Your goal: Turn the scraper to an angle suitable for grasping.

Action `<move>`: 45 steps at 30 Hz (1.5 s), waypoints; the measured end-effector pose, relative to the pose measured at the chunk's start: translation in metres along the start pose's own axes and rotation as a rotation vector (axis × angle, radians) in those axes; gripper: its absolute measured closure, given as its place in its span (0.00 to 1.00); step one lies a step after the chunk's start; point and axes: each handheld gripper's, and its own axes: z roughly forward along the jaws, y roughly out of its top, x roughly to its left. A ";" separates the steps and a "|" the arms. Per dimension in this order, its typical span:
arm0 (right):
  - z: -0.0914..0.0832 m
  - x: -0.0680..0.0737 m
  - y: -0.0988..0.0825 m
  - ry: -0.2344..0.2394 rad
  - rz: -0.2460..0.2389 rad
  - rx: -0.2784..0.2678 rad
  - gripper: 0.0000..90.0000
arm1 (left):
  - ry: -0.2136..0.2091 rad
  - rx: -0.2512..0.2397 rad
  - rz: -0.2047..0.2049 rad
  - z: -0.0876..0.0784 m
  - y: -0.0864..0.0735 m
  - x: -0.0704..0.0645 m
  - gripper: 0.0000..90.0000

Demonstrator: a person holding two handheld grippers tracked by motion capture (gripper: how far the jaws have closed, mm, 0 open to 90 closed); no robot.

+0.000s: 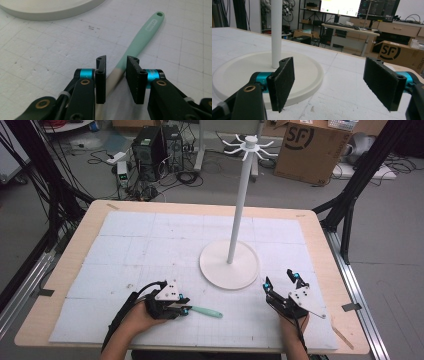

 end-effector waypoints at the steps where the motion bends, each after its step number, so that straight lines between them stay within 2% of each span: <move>1: 0.000 0.000 0.000 0.001 0.000 0.001 0.27 | 0.000 0.000 -0.001 0.000 0.000 0.000 0.79; 4: 0.000 0.000 0.000 0.001 -0.001 0.001 0.27 | 0.002 0.002 -0.012 0.000 0.001 0.000 0.79; 6: 0.000 0.000 0.000 0.001 0.000 0.002 0.27 | 0.012 0.000 -0.034 0.001 0.001 -0.001 0.79; 10: 0.000 0.000 0.000 0.002 -0.001 0.001 0.27 | 0.034 0.003 -0.038 0.002 0.004 -0.003 0.80; 13: 0.000 0.000 0.000 0.001 0.001 0.001 0.27 | 0.034 0.004 -0.030 0.002 0.004 -0.003 0.82; 17: 0.000 0.000 0.000 0.002 0.001 0.001 0.27 | 0.026 -0.007 -0.044 0.002 0.003 -0.002 0.83; 20: 0.000 0.000 0.000 0.002 0.002 0.001 0.27 | 0.015 0.003 -0.006 0.002 0.003 -0.002 0.80; 22: 0.000 0.000 0.000 0.002 0.000 0.001 0.27 | -0.002 -0.001 -0.010 0.003 0.002 0.000 0.75; 26: 0.000 0.000 0.000 0.002 0.002 0.001 0.27 | -0.021 0.015 0.021 0.001 0.003 0.002 0.69; 31: 0.000 0.000 0.000 0.003 0.004 0.000 0.27 | -0.088 0.035 0.072 -0.001 0.004 0.011 0.68; 36: 0.000 0.000 0.000 0.004 0.004 0.002 0.27 | -0.107 0.044 0.106 -0.001 0.004 0.015 0.64; 39: 0.000 0.000 0.000 0.003 0.003 0.000 0.27 | -0.118 0.041 0.142 -0.001 0.005 0.016 0.64; 42: 0.000 0.000 0.000 0.003 0.002 0.000 0.27 | -0.132 0.037 0.153 -0.001 0.004 0.018 0.64; 45: 0.000 0.000 0.000 0.003 0.001 0.001 0.27 | -0.154 0.022 0.142 0.000 0.002 0.021 0.65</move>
